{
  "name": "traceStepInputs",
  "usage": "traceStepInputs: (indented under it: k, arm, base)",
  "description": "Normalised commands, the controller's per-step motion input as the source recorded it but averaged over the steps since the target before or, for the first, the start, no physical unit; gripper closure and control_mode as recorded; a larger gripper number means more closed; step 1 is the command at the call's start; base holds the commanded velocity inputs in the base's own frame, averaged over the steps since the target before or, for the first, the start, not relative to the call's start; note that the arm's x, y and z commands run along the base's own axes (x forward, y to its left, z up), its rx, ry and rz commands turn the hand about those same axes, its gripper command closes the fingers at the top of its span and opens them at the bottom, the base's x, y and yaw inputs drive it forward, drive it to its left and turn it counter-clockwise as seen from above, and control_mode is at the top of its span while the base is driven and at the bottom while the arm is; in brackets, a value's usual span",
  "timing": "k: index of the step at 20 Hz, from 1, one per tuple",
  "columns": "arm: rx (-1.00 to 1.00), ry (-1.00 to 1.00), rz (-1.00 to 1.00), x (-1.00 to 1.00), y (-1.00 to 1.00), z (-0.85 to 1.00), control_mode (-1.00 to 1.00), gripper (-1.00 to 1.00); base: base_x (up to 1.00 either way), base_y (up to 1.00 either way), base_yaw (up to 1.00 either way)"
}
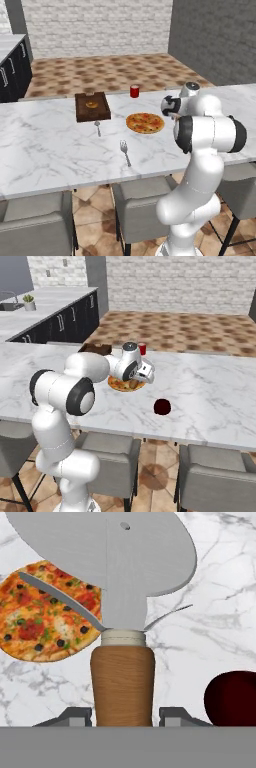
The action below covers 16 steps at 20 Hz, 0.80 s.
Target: Take the pizza cutter from the drawer on the right and place it on the dining counter for cutting.
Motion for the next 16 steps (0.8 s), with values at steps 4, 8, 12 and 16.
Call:
traceStepInputs:
  k: [4, 8, 12, 16]
  arm:
    - [0.03, 0.01, 0.0, 0.17, -0.04, -0.33, -1.0, 1.0]
    - [0.01, 0.0, 0.0, 0.14, -0.08, -0.47, -1.0, 1.0]
    - [0.0, 0.0, 0.0, 0.24, -0.03, -0.52, -1.0, 1.0]
    - [0.0, 0.02, 0.0, 0.25, 0.0, -0.29, -1.0, 1.0]
  base:
    - [0.0, 0.0, 0.0]
    - [0.0, 0.0, 0.0]
    - [0.0, 0.0, 0.0]
    - [0.0, 0.0, 0.0]
